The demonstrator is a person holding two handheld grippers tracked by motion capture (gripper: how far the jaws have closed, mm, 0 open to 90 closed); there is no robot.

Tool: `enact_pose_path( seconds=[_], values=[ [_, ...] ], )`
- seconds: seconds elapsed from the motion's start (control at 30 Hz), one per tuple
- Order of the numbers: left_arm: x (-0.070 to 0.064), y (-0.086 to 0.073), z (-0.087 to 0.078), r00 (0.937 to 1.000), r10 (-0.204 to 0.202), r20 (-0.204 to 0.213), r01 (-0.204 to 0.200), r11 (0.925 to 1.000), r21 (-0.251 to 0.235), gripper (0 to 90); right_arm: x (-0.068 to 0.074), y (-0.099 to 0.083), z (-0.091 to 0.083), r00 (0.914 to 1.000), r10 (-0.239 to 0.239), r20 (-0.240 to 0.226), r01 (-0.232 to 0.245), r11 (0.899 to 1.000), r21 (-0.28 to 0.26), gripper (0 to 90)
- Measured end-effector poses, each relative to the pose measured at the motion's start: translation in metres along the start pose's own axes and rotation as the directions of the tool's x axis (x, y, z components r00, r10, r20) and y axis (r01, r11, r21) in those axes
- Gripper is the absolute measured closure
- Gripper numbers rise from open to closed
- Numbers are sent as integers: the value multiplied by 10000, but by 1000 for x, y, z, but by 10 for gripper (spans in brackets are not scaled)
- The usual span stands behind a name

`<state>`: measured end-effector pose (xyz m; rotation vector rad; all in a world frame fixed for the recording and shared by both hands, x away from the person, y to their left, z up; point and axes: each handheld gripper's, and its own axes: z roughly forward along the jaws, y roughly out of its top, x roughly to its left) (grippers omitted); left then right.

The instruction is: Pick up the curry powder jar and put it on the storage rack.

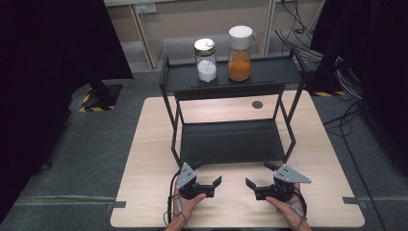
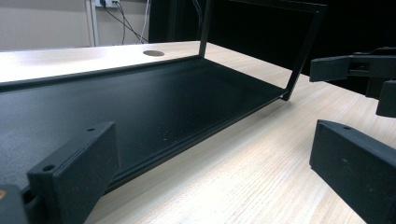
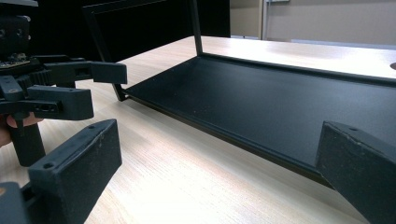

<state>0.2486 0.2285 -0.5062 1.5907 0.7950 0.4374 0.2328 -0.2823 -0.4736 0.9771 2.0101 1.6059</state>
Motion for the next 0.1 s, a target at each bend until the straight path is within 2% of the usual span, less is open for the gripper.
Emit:
enact_pose_path(
  seconds=[0.1],
  values=[
    [0,0,0,10000,-1,-6,1,10000,1,9,0,0,0,10000,8,2,-8,10000,2,7]
  ],
)
